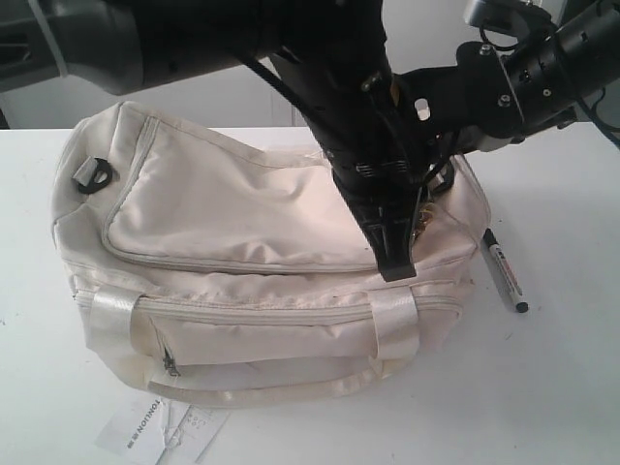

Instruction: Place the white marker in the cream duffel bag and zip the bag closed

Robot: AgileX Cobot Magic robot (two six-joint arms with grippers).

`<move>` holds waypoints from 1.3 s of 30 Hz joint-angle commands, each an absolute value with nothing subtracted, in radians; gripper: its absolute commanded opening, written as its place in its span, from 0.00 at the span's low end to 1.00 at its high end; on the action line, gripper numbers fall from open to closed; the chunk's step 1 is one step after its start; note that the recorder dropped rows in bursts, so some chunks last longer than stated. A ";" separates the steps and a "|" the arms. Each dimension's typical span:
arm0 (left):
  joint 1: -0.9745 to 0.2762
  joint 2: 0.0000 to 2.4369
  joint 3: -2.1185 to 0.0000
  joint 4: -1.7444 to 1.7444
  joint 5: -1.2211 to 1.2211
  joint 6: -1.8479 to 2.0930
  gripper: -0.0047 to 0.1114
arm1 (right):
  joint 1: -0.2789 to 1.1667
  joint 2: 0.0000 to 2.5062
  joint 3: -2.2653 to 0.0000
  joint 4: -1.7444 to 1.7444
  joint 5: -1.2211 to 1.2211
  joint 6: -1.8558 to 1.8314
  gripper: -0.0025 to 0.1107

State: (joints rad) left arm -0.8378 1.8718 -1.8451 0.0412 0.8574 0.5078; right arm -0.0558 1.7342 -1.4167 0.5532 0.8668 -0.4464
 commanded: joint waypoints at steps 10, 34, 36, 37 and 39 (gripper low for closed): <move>-0.849 1.862 -1.846 0.035 0.874 0.500 0.04 | -0.061 1.667 -1.453 0.565 0.945 -0.429 0.38; -0.849 1.862 -1.846 0.037 0.891 0.433 0.04 | 0.039 1.753 -1.455 0.580 0.942 -0.468 0.36; -0.849 1.862 -1.846 0.037 0.891 0.433 0.04 | 0.039 1.762 -1.455 0.576 0.942 -0.468 0.26; -0.849 1.862 -1.846 0.037 0.891 0.433 0.04 | 0.039 1.767 -1.455 0.576 0.942 -0.468 0.24; -0.849 1.862 -1.846 0.037 0.891 0.433 0.04 | 0.039 1.777 -1.455 0.576 0.940 -0.468 0.19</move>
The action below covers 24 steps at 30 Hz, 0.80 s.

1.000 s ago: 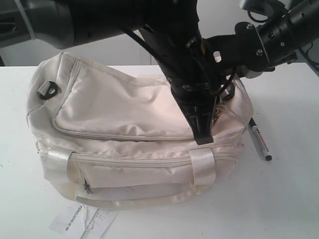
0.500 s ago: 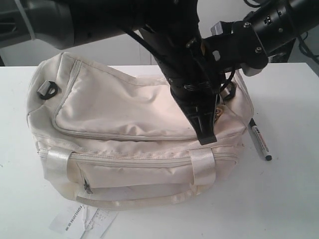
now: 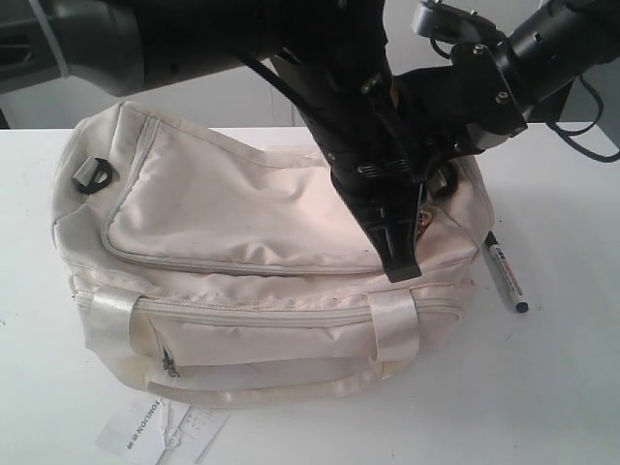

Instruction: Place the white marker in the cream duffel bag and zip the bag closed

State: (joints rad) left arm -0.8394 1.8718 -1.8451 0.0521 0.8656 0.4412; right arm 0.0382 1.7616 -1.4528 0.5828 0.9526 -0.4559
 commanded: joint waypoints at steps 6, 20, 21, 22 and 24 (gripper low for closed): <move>-0.849 1.862 -1.846 0.037 0.891 0.433 0.04 | 0.039 1.781 -1.455 0.576 0.920 -0.468 0.02; -0.849 1.854 -1.846 0.035 0.941 0.433 0.04 | 0.039 1.781 -1.455 0.544 0.842 -0.415 0.02; -0.849 1.852 -1.846 0.031 0.943 0.433 0.04 | 0.039 1.781 -1.455 0.544 0.840 -0.415 0.02; -0.849 1.849 -1.846 0.026 0.943 0.433 0.04 | 0.039 1.781 -1.455 0.544 0.838 -0.415 0.02; -0.849 1.840 -1.846 0.024 0.943 0.433 0.04 | 0.039 1.781 -1.455 0.544 0.838 -0.415 0.02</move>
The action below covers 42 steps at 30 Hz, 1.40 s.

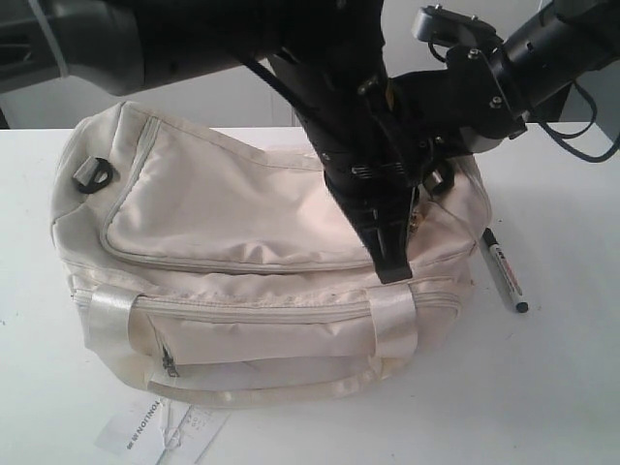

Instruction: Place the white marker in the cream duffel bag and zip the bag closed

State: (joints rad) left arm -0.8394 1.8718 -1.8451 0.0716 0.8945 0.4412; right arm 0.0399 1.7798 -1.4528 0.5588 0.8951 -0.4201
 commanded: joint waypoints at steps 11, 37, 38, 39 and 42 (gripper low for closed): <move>-0.849 1.820 -1.846 0.024 1.040 0.433 0.04 | 0.039 1.781 -1.455 0.542 0.836 -0.415 0.02; -0.849 1.815 -1.846 0.037 1.171 0.418 0.04 | 0.039 1.776 -1.455 0.545 0.854 -0.413 0.09; -0.849 1.815 -1.846 0.037 1.167 0.418 0.04 | 0.039 1.776 -1.455 0.547 0.854 -0.411 0.13; -0.849 1.815 -1.846 0.037 1.162 0.418 0.04 | 0.039 1.776 -1.455 0.549 0.854 -0.411 0.18; -0.849 1.815 -1.846 0.037 1.154 0.418 0.04 | 0.039 1.773 -1.455 0.542 0.854 -0.389 0.35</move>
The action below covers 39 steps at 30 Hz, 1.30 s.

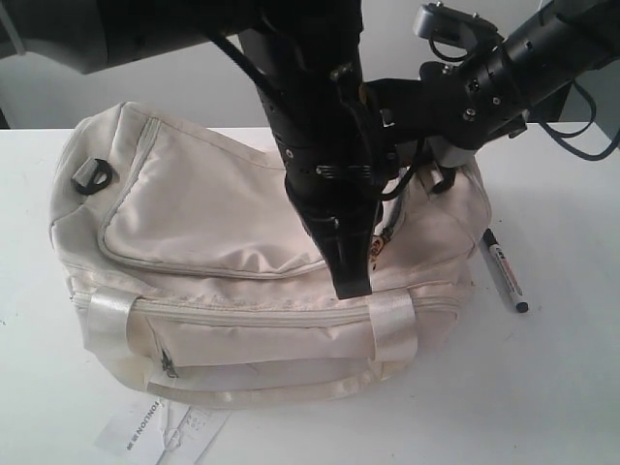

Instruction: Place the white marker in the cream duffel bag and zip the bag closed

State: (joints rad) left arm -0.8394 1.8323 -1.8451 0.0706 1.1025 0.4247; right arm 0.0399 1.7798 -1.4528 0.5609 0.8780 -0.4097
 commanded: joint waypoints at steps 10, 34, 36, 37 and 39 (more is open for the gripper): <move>-0.849 1.815 -1.846 0.037 1.152 0.415 0.04 | 0.039 1.630 -1.453 0.547 1.050 -0.369 0.43; -0.849 1.815 -1.846 0.032 1.102 0.415 0.04 | 0.110 1.717 -1.371 0.534 0.980 -0.325 0.38; -0.849 1.815 -1.846 0.032 1.100 0.415 0.04 | 0.110 1.725 -1.371 0.534 0.973 -0.325 0.30; -0.849 1.815 -1.846 0.032 1.100 0.415 0.04 | 0.110 1.729 -1.371 0.534 0.973 -0.325 0.24; -0.849 1.815 -1.846 0.032 1.100 0.415 0.04 | 0.110 1.729 -1.371 0.534 0.973 -0.340 0.11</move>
State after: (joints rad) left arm -0.8437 1.8323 -1.8451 0.0509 1.0783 0.4224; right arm 0.1090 1.7271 -1.3749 0.5367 0.9913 -0.3248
